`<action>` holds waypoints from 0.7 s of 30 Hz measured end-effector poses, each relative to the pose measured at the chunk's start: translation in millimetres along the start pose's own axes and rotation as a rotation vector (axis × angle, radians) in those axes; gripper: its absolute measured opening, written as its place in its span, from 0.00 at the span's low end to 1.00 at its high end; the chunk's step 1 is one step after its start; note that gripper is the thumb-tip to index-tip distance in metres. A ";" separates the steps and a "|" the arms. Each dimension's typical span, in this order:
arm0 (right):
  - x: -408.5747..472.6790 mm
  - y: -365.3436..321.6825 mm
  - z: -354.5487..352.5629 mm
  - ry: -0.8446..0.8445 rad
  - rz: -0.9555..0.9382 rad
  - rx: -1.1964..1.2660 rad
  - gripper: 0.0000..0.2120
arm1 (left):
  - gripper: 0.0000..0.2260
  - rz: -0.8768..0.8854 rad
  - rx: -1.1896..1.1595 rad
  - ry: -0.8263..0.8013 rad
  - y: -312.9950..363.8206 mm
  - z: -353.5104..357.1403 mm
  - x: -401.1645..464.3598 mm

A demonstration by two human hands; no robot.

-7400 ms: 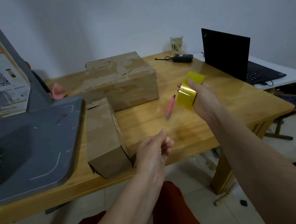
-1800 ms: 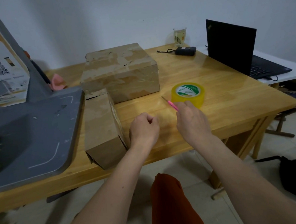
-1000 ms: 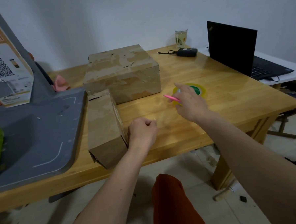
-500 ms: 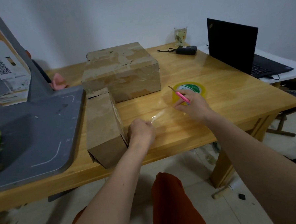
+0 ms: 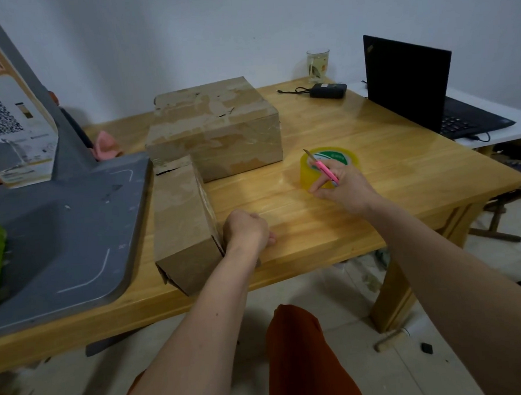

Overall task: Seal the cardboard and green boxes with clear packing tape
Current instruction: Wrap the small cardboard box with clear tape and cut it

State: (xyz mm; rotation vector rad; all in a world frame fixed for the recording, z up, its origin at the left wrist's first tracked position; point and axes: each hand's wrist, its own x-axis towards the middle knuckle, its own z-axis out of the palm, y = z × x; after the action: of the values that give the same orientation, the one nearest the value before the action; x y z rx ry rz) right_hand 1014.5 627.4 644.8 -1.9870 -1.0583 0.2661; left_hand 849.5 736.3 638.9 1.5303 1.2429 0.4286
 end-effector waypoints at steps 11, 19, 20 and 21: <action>2.2 3.2 0.0 -0.012 0.006 -0.010 0.15 | 0.05 -0.054 -0.276 0.097 1.8 9.6 -8.0; 2.2 1.2 -1.6 -0.019 -0.016 -0.003 0.14 | 0.12 -0.040 -0.436 0.267 -2.8 -19.4 -5.5; 3.8 2.1 0.7 -0.020 -0.028 -0.030 0.15 | 0.10 -0.004 -0.396 0.277 -2.2 -27.0 -7.5; 5.0 2.9 3.5 -0.017 -0.034 -0.058 0.16 | 0.09 0.048 -0.296 0.268 -0.2 -30.7 -11.2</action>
State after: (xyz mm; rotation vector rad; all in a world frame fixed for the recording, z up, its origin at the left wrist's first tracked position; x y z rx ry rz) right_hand 1017.4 632.4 641.3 -2.0192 -1.1217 0.2369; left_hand 820.8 741.9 653.6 1.2800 1.2819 0.8335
